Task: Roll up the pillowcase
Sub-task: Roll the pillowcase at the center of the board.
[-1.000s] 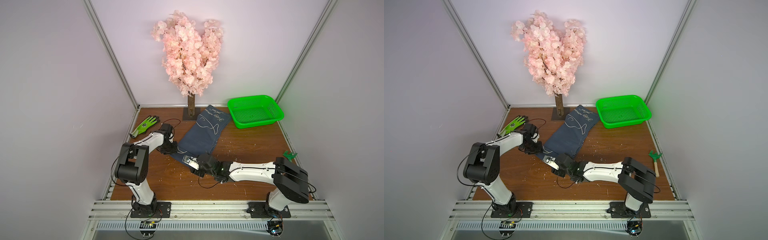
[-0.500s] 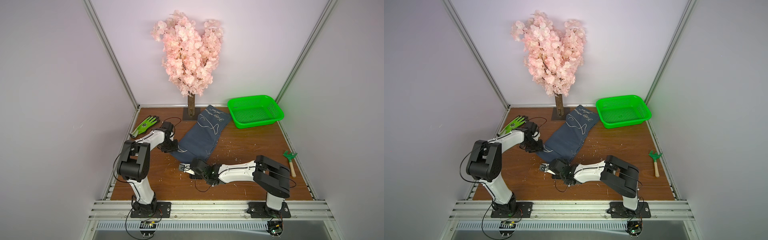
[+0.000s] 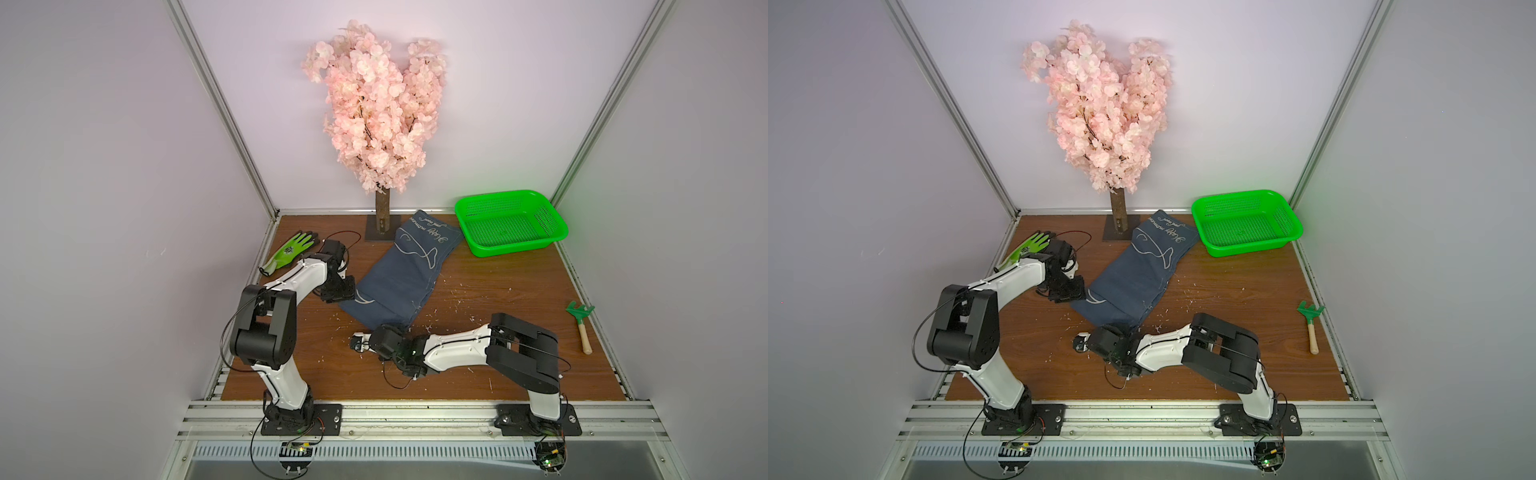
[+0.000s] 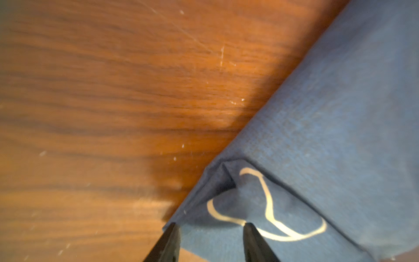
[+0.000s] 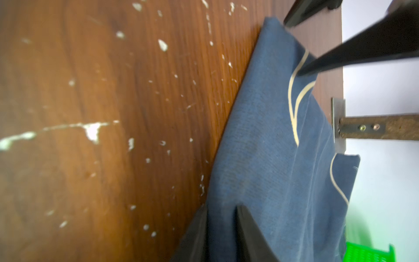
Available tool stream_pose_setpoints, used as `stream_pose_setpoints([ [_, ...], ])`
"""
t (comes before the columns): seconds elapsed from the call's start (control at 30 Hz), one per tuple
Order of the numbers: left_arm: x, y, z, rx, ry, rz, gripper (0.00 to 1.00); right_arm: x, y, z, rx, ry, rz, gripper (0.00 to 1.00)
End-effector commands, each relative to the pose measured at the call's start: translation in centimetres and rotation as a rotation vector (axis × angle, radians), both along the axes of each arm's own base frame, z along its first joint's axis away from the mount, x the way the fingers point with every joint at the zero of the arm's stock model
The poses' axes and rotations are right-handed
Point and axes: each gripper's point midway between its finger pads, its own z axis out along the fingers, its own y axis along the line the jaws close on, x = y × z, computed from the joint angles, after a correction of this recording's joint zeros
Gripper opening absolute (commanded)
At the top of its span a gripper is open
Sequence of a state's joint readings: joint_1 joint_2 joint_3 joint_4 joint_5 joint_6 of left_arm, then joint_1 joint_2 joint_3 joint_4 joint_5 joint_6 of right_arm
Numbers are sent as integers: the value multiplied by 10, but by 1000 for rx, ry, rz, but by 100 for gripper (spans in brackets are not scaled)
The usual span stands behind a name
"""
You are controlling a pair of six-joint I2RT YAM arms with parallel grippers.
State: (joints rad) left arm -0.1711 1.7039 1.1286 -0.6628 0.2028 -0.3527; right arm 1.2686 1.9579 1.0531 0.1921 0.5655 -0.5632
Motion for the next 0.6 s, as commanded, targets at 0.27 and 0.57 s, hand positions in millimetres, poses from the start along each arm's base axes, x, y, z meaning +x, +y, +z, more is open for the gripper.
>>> stream_pose_setpoints([
  [0.27,-35,-5,37,-162,-107,186,60,-7,15,39,261,178,-58,0],
  [0.57,-52,-13,40,-339,-211,328,65,-20,10,68,483,447,-79,0],
])
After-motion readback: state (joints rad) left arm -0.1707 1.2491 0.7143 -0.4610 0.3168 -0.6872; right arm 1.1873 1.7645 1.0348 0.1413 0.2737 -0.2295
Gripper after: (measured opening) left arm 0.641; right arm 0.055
